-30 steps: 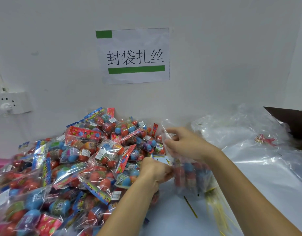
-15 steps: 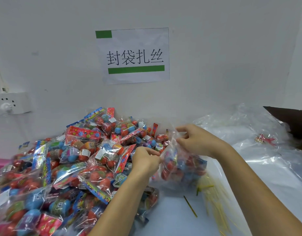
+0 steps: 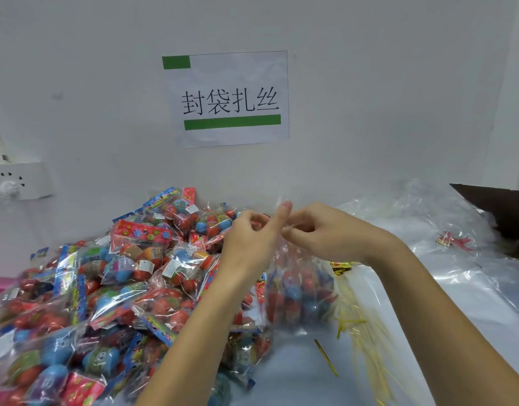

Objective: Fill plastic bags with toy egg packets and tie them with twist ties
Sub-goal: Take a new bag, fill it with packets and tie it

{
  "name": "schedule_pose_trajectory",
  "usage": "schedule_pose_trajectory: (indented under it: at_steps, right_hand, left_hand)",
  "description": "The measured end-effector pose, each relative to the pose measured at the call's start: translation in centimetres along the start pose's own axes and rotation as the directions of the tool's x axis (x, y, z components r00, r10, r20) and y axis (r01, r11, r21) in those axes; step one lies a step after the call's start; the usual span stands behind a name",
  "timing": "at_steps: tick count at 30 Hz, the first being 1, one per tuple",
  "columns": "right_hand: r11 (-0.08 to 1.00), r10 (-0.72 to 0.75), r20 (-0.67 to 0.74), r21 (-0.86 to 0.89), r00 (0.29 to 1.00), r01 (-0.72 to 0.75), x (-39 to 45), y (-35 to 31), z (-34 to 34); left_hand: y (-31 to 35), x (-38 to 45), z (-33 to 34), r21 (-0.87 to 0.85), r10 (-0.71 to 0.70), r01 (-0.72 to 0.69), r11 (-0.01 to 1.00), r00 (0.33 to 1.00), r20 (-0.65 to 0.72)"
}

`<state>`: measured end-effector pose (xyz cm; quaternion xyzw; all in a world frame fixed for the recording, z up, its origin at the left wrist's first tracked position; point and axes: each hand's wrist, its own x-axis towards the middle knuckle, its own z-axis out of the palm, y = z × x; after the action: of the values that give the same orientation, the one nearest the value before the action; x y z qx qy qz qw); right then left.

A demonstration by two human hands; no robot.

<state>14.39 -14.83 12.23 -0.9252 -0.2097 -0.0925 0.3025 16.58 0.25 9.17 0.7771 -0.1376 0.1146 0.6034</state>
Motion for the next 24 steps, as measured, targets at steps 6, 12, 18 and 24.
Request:
schedule_pose_trajectory:
  at_steps: [6, 12, 18, 24]
  right_hand:
    - [0.997, 0.017, 0.044, -0.074, 0.999, -0.014, 0.0, -1.0, 0.2]
    - [0.925, 0.281, -0.014, -0.262, 0.959, -0.275, 0.1, 0.2, 0.1]
    - [0.805, 0.441, 0.001, -0.444, 0.898, -0.395, 0.1, 0.9, 0.3]
    - [0.891, 0.385, 0.139, -0.314, 0.912, -0.329, 0.1, 0.7, 0.8]
  left_hand:
    - [0.0, 0.4, -0.9, 0.078, 0.034, -0.031, 0.996, 0.999, -0.042]
    - [0.5, 0.2, -0.7, 0.134, 0.112, -0.098, 0.986, 0.989, -0.100]
    - [1.0, -0.3, -0.2, 0.138, 0.139, -0.136, 0.981, 0.990, -0.012]
    - [1.1, -0.3, -0.3, 0.146, 0.153, -0.149, 0.978, 0.988, -0.016]
